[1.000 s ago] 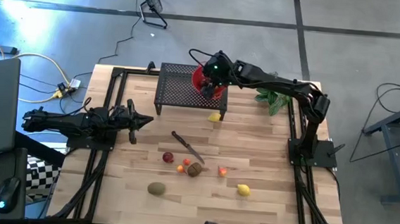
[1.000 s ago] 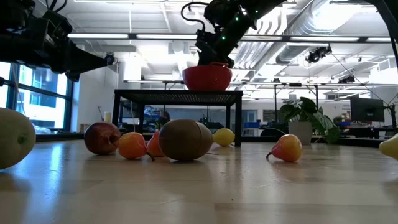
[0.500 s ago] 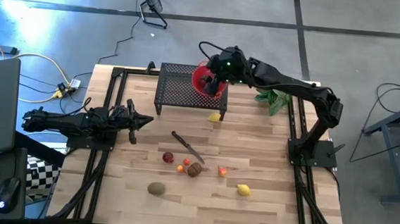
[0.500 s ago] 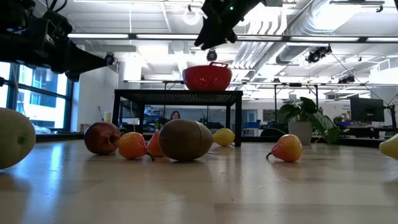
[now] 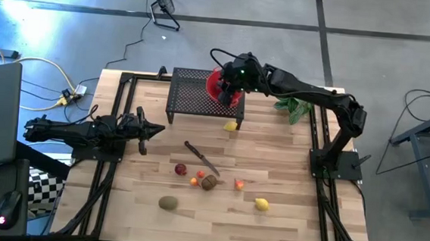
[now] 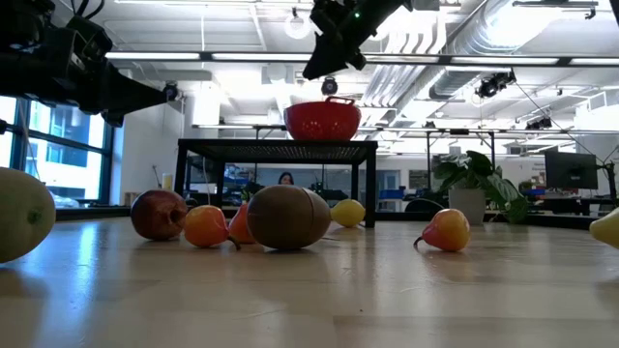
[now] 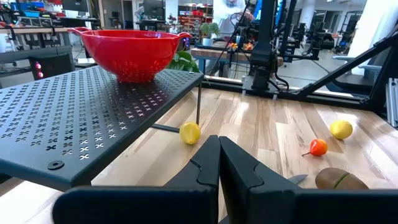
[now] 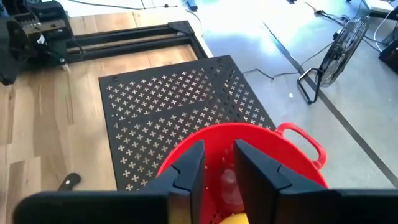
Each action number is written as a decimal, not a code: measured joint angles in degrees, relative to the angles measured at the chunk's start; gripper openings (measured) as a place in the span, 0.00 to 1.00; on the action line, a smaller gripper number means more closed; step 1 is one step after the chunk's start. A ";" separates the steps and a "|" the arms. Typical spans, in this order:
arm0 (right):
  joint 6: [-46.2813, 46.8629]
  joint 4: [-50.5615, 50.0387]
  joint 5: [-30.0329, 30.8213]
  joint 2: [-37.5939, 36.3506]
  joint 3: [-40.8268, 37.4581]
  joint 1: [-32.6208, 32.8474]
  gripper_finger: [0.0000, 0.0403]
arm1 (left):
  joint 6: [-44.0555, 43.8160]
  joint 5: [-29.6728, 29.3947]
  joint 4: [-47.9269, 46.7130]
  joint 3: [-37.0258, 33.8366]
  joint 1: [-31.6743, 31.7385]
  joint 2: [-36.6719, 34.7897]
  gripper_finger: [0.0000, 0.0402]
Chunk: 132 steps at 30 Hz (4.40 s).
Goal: Pick & Place Fruit
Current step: Put the bottom right pear into the colander on the shelf
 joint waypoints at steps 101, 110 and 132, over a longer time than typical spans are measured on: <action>36.60 16.70 -0.27 -27.96 -48.96 25.22 0.08 | 0.00 0.02 -0.02 0.00 0.00 0.02 0.00; 47.76 15.82 -0.96 -27.96 -48.96 26.70 0.05 | 1.35 0.02 -0.02 0.00 0.00 0.02 0.00; 54.43 -5.59 8.91 -17.69 -32.65 34.12 0.01 | 1.51 0.02 -0.01 0.00 0.02 0.00 0.00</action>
